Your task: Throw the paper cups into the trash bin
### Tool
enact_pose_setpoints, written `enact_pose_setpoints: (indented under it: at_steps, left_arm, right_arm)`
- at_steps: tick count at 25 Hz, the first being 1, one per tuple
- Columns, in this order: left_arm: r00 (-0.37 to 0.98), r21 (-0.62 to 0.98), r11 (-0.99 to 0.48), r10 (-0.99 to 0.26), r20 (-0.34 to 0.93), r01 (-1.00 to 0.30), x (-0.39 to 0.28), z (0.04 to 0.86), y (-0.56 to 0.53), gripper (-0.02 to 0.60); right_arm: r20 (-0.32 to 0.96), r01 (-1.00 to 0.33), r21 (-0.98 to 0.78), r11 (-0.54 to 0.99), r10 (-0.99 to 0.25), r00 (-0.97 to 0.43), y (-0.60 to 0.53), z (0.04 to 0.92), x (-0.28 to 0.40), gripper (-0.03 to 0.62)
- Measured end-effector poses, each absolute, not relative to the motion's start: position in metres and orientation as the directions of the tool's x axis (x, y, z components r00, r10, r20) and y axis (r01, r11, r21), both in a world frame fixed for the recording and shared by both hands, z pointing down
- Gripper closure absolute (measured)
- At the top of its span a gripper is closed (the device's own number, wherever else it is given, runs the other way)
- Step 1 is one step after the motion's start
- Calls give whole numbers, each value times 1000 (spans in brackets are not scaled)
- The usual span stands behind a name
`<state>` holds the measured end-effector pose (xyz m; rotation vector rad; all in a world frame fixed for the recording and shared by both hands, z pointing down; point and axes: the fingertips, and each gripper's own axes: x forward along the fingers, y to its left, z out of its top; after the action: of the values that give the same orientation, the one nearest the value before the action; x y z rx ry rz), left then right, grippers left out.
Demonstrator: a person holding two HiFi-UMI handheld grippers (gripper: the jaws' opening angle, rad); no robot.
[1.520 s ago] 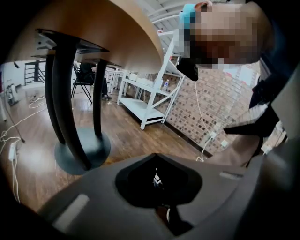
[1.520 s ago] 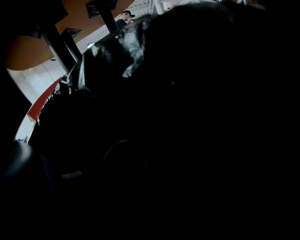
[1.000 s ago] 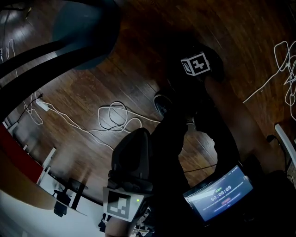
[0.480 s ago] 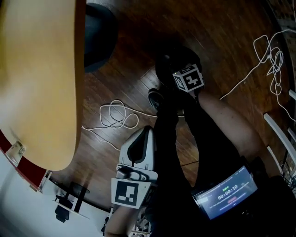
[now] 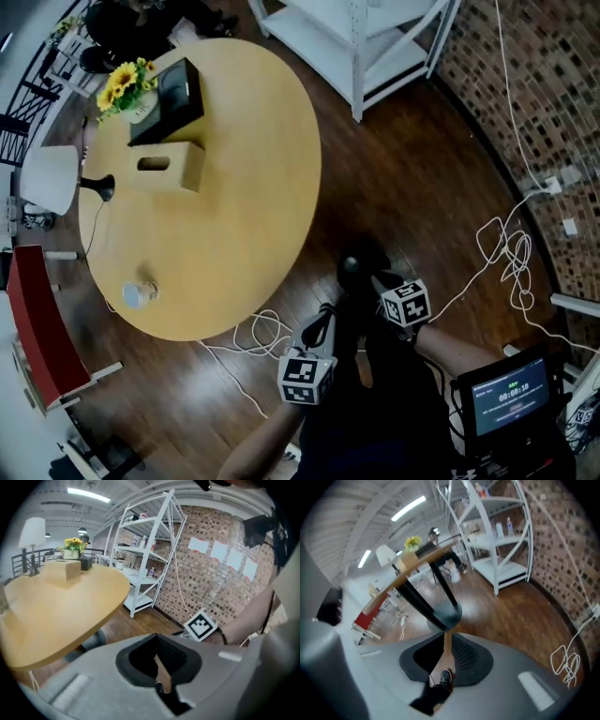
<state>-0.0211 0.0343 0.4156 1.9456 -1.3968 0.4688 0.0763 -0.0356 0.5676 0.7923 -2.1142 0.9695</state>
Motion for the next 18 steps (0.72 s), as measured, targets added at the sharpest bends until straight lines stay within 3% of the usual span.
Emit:
enact_pose_setpoints:
  at_steps: [5, 11, 18]
  left_arm:
    - [340, 306, -174, -669, 661, -936, -37, 392, 40, 577]
    - [378, 345, -209, -743, 553, -915, -52, 343, 22, 577]
    - [465, 423, -264, -732, 497, -867, -45, 329, 35, 577]
  right_arm:
    - [702, -743, -393, 542, -345, -623, -30, 463, 86, 545]
    - [566, -758, -349, 551, -521, -639, -39, 359, 75, 549]
    - [536, -771, -335, 542, -563, -629, 9, 327, 60, 556]
